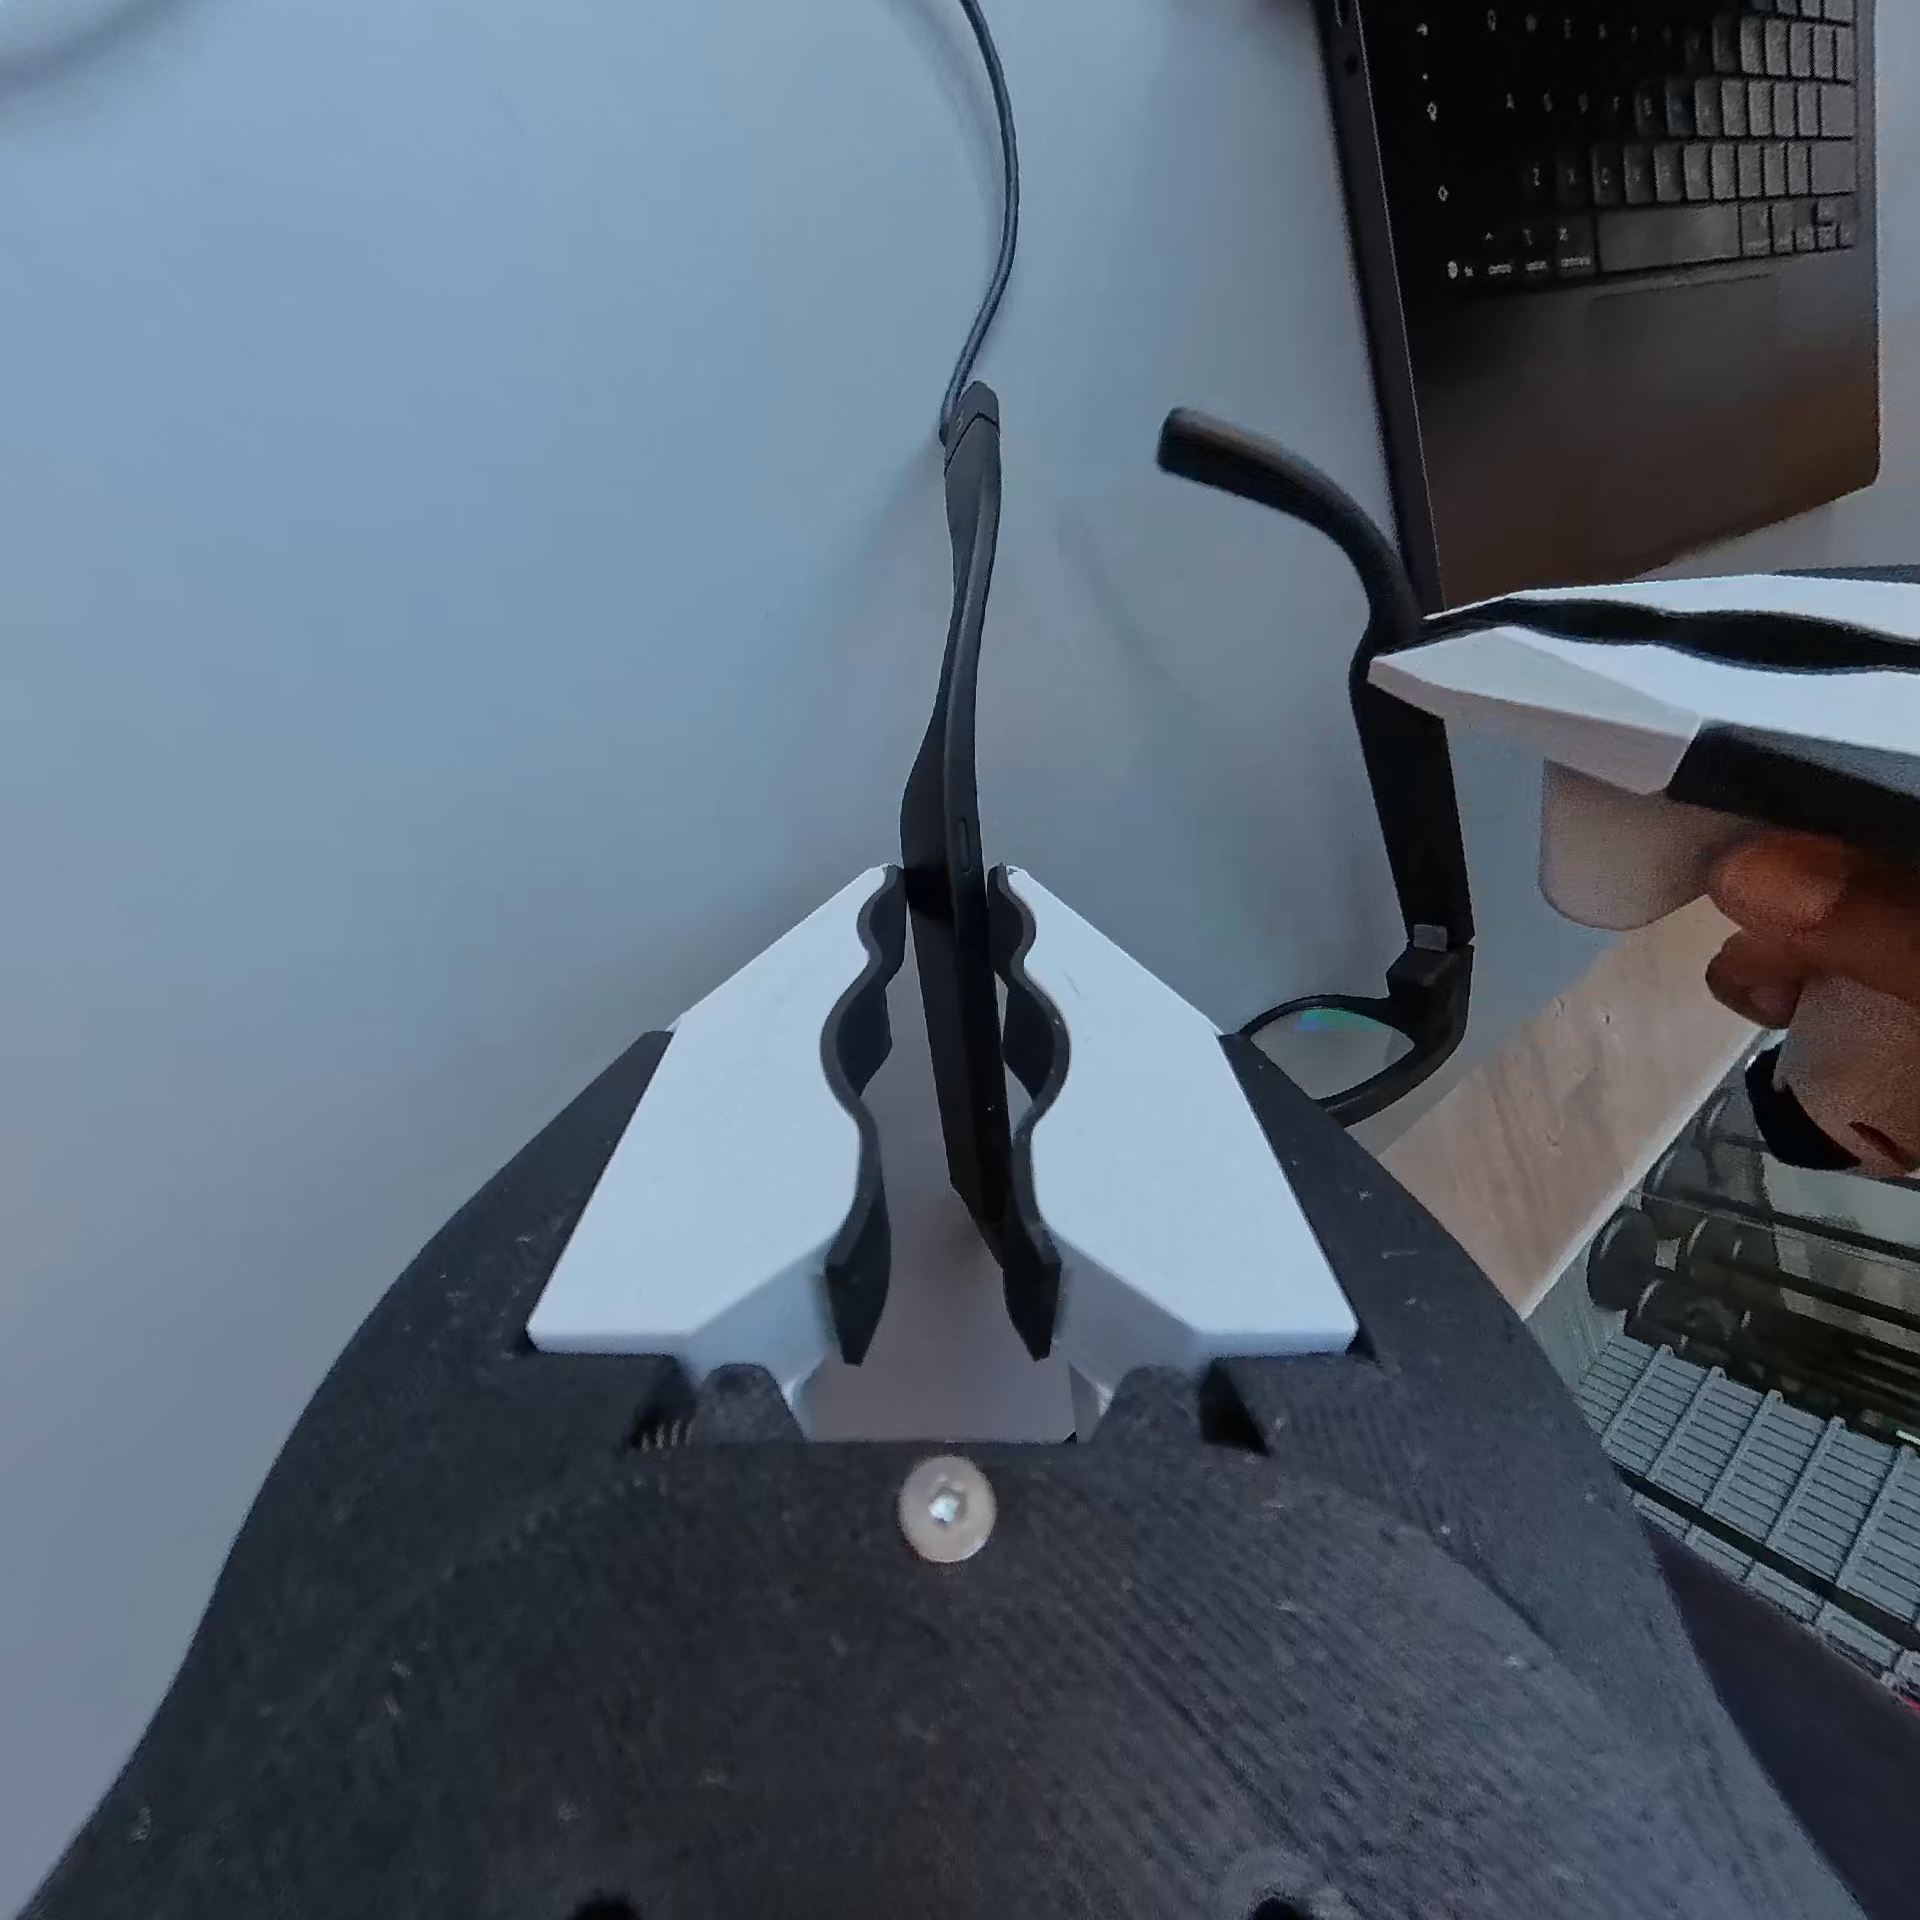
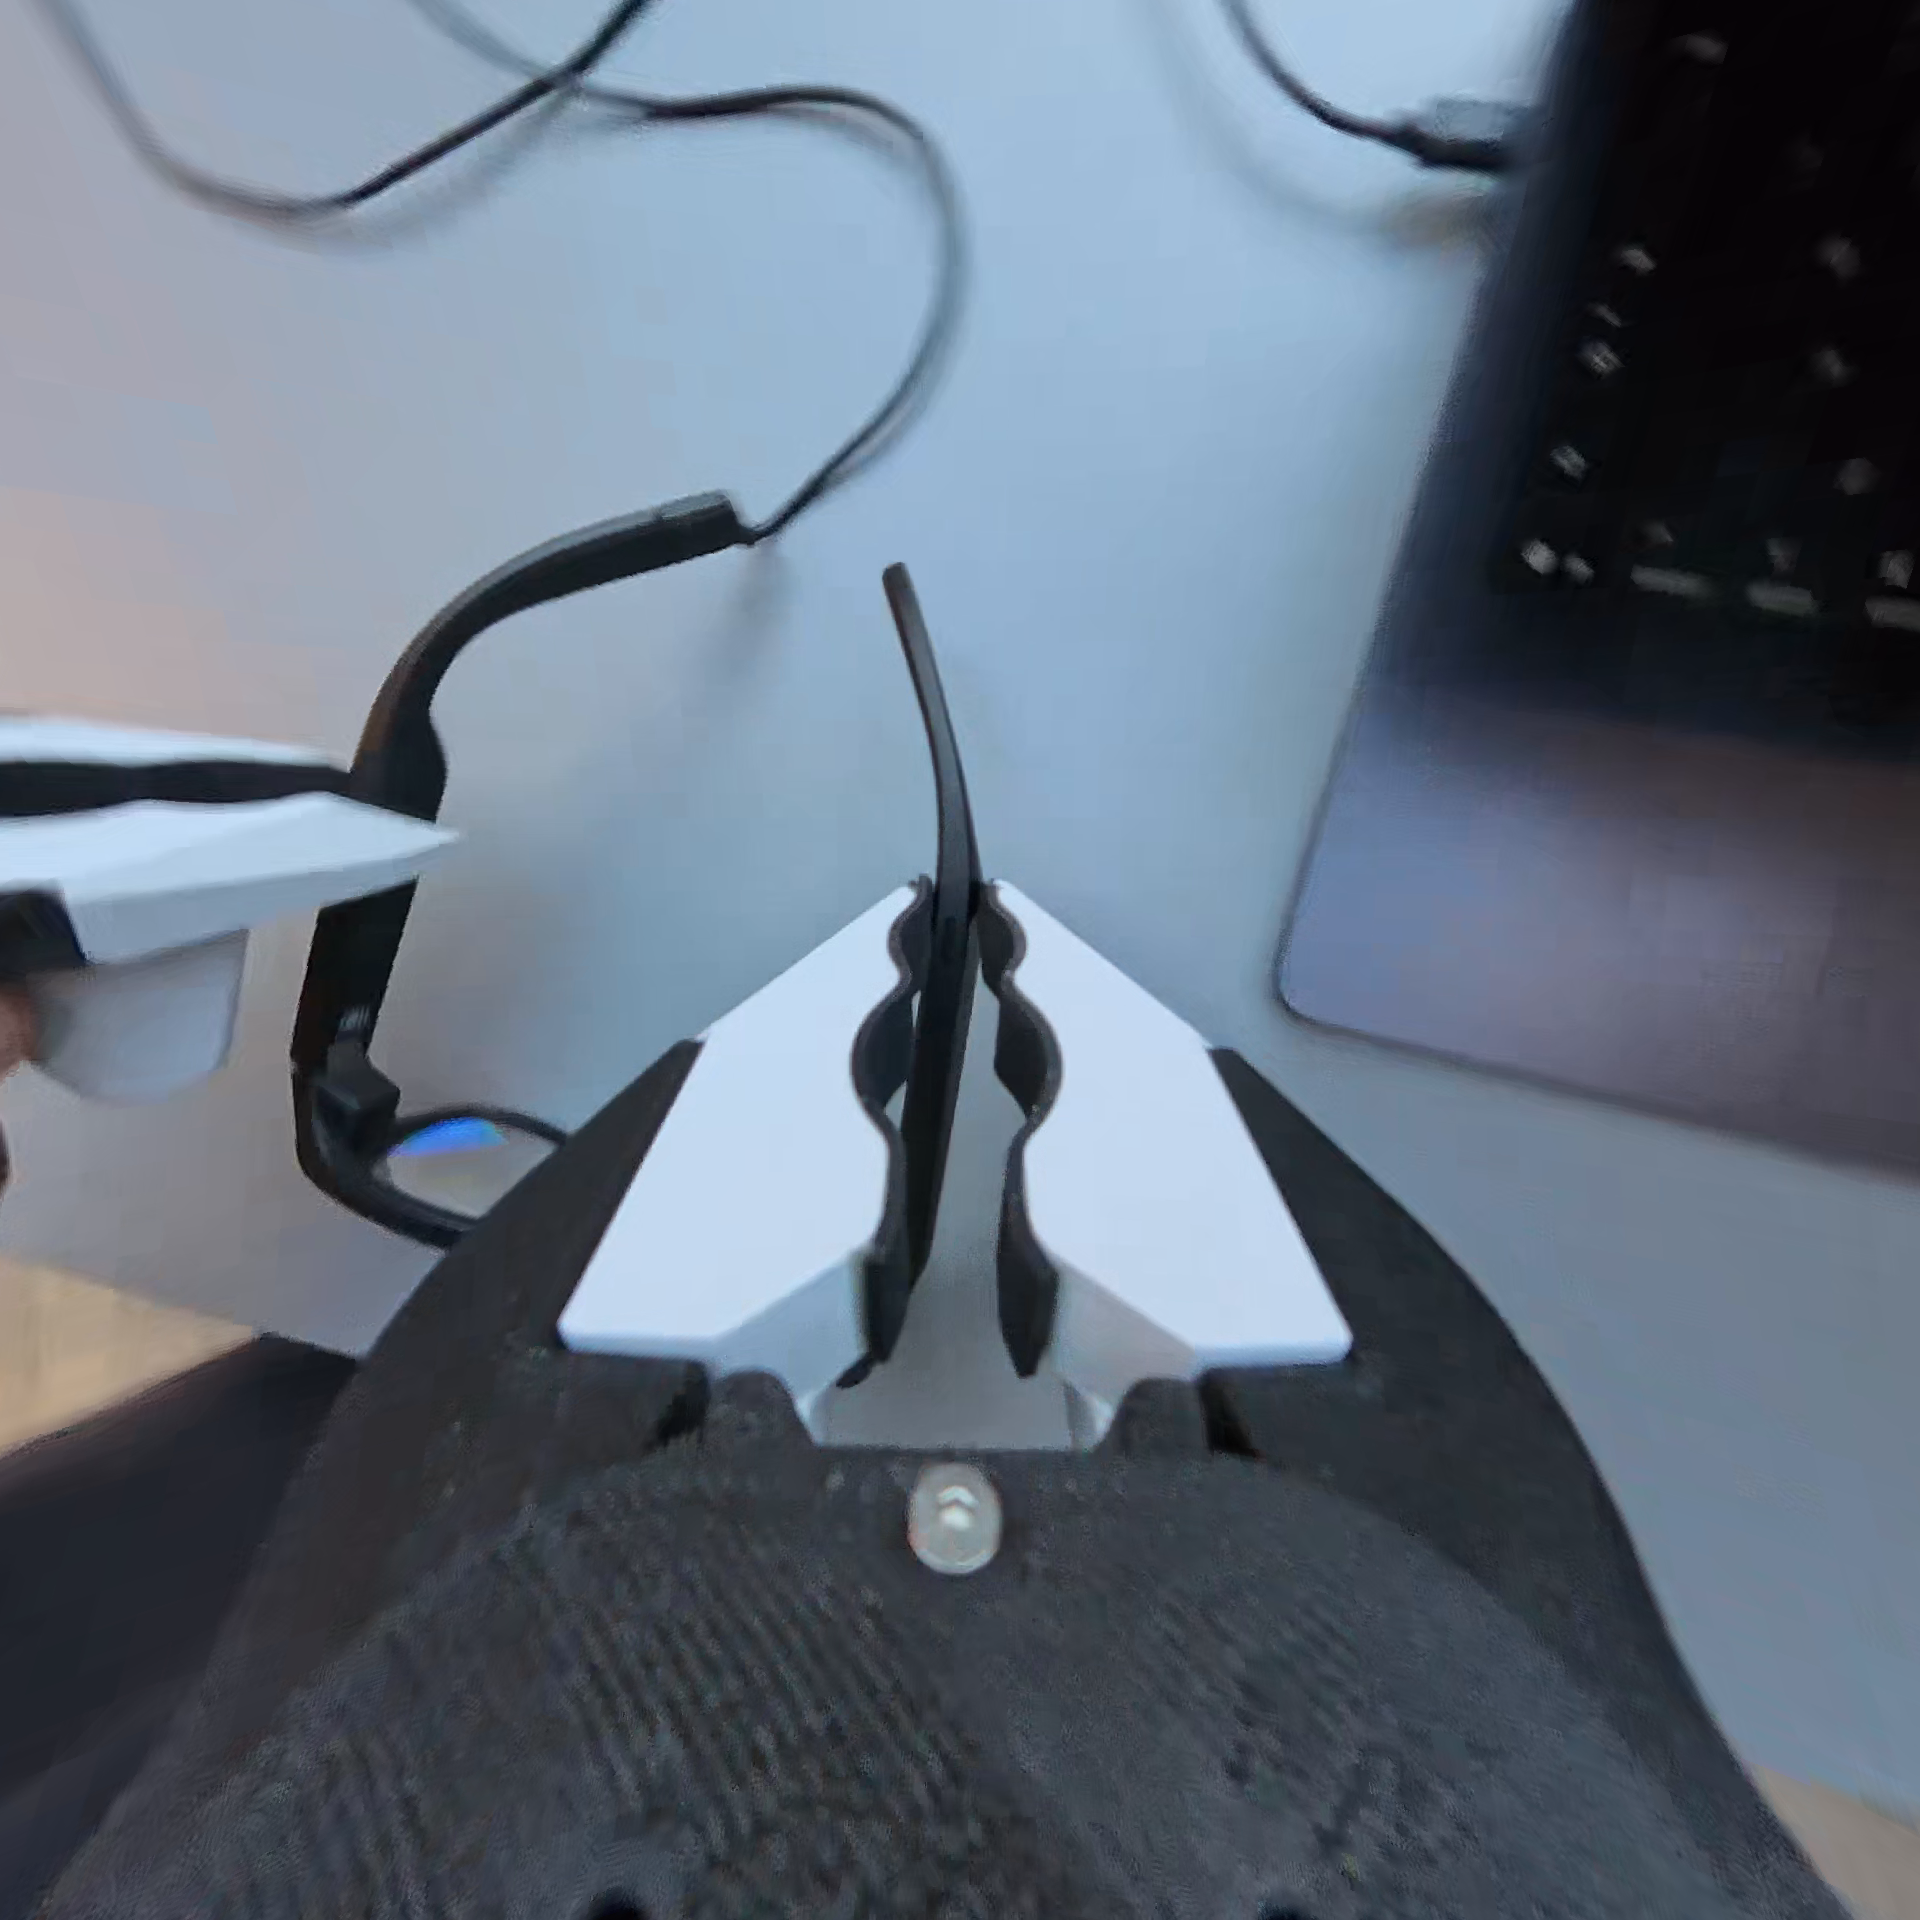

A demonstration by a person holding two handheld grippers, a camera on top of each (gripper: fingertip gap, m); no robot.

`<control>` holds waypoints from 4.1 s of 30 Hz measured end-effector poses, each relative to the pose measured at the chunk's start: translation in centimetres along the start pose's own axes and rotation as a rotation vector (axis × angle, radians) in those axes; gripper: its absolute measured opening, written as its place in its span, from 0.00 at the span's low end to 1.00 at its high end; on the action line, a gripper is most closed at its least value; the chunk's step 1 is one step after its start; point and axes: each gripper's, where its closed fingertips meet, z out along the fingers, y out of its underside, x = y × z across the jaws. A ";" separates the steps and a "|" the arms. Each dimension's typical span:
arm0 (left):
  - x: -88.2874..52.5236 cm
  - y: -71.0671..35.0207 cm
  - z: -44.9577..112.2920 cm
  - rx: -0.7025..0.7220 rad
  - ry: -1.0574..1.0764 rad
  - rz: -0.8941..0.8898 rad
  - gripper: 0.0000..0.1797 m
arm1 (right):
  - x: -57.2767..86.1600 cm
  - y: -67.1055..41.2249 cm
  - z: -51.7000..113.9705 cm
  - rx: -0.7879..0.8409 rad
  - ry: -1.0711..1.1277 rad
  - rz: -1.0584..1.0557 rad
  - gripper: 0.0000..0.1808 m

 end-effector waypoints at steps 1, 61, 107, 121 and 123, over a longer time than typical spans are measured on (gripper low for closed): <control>0.1 0.0 0.0 -0.001 0.004 -0.002 0.08 | 0.4 0.0 0.0 0.005 0.012 0.058 0.04; 1.5 -5.0 -10.4 0.164 -0.045 0.354 0.39 | 5.7 11.2 -15.5 0.214 0.193 0.034 0.32; 118.6 1.9 48.4 -0.205 0.753 1.203 0.40 | 99.8 40.9 -60.8 0.556 0.779 0.569 0.35; 146.4 -14.2 64.2 0.062 0.562 1.039 0.38 | 139.0 28.8 -74.0 0.486 0.719 0.035 0.38; 147.2 -15.9 67.2 0.052 0.536 0.988 0.38 | 142.8 26.1 -74.4 0.543 0.698 0.039 0.39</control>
